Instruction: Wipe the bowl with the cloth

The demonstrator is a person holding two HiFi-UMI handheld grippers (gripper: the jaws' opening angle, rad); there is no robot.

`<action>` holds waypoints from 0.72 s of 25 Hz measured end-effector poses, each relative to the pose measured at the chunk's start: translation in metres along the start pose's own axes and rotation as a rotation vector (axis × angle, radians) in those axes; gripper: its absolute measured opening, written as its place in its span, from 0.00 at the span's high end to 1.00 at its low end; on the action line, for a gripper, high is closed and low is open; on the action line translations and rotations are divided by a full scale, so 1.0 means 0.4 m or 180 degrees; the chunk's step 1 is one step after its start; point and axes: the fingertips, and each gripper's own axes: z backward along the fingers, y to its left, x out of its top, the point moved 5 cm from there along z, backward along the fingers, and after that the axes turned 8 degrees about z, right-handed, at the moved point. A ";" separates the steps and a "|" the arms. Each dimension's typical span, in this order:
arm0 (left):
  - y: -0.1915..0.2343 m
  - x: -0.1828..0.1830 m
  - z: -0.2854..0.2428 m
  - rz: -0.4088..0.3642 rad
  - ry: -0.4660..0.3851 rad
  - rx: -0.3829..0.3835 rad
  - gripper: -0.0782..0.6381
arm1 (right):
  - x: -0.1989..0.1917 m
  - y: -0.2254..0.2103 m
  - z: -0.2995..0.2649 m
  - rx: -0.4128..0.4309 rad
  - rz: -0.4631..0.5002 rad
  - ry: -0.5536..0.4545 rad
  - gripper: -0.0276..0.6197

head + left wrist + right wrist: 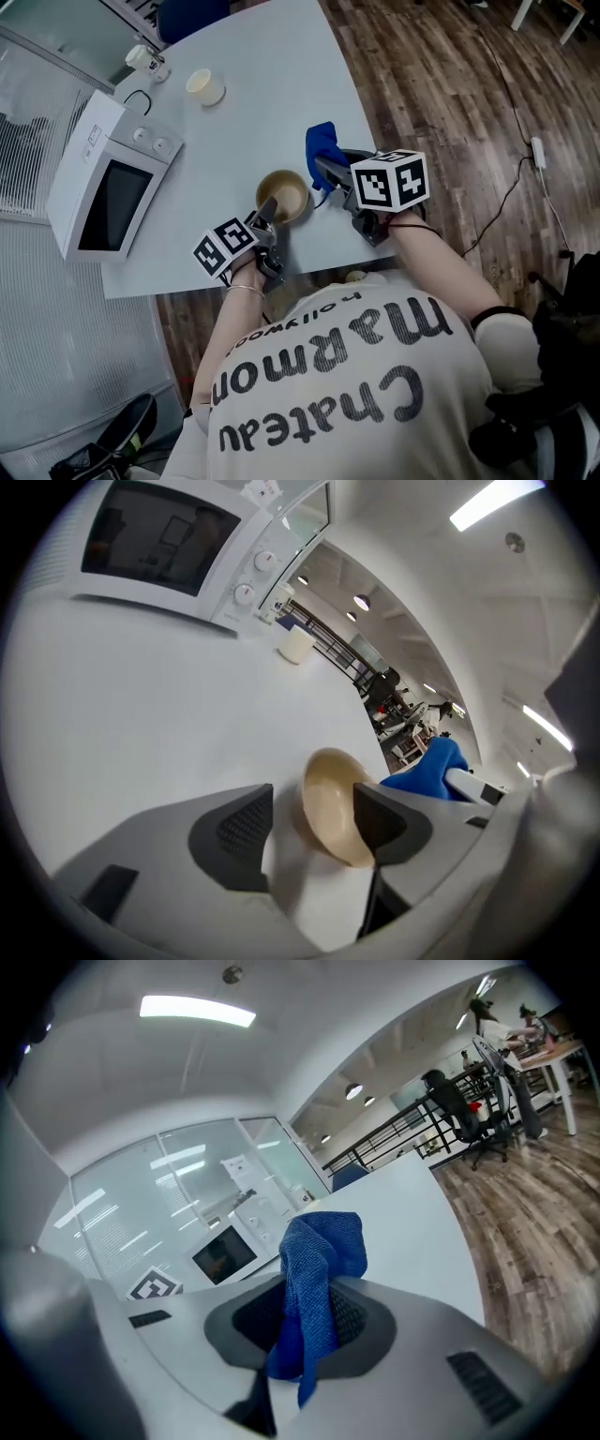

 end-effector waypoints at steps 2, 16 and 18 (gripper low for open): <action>0.004 0.020 0.045 -0.0063 -0.0217 0.0042 0.50 | 0.003 0.031 0.009 0.0009 0.0033 -0.0033 0.86; 0.047 -0.018 0.406 -0.0185 -0.0688 -0.0526 0.89 | -0.028 0.383 0.114 -0.0016 0.0179 -0.0313 0.86; 0.078 -0.042 0.437 -0.0184 -0.0593 -0.0529 0.90 | -0.064 0.414 0.139 -0.0106 0.0121 -0.0302 0.86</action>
